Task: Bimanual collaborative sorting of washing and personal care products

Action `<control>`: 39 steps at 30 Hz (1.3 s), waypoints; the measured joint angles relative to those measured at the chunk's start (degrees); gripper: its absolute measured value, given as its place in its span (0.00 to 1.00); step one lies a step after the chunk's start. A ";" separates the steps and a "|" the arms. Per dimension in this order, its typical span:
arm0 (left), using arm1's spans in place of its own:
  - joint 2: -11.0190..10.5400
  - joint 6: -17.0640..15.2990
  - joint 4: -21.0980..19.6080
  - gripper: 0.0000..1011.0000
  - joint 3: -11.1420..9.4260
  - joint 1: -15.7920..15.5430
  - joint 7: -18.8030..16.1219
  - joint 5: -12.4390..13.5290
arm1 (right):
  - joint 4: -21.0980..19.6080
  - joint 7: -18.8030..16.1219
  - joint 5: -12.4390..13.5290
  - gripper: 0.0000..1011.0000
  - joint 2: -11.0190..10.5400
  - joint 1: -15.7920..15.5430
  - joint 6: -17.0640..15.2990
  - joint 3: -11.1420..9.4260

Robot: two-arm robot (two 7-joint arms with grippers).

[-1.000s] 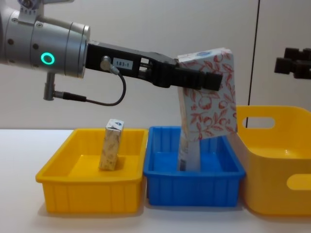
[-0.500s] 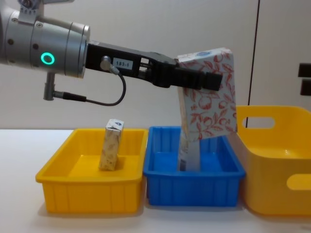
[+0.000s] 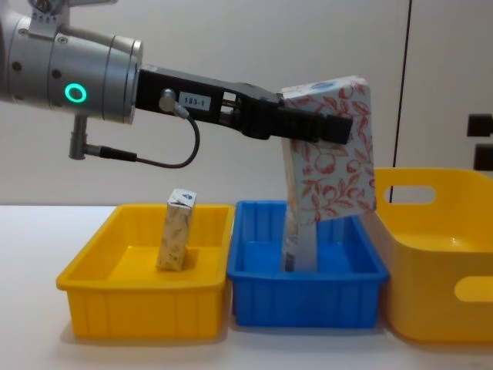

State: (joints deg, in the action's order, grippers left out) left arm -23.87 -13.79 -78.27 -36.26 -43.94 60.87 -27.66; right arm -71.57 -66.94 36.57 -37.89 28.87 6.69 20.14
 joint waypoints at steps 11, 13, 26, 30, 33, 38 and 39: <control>0.00 0.00 0.00 0.38 0.00 0.00 0.00 0.00 | 0.54 0.06 -1.19 0.99 1.40 1.18 0.94 1.96; 0.00 0.00 0.00 0.38 0.00 0.00 0.00 0.00 | 0.73 0.08 -1.39 0.99 1.76 1.44 1.17 2.38; 0.00 0.00 0.00 0.38 0.00 0.00 0.00 0.00 | 1.64 0.20 -1.93 0.99 3.57 2.65 1.38 4.55; 0.00 0.00 0.00 0.38 0.00 0.00 0.00 0.00 | 2.04 0.26 -2.01 0.99 4.24 3.09 1.35 5.17; 0.00 0.00 0.00 0.38 0.00 0.00 0.00 0.00 | 2.40 0.27 -2.08 0.99 4.80 3.48 1.33 5.74; 0.00 0.00 0.00 0.38 0.00 0.00 0.00 0.00 | 3.10 0.20 -2.15 0.99 5.64 4.14 1.27 6.57; 0.00 0.00 0.00 0.38 0.00 0.00 0.00 0.00 | 3.39 0.14 -2.16 0.99 5.92 4.36 1.26 6.82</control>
State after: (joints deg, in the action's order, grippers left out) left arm -23.87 -13.79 -78.27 -36.26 -43.94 60.87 -27.66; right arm -68.18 -66.80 34.40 -31.97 33.23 7.95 26.96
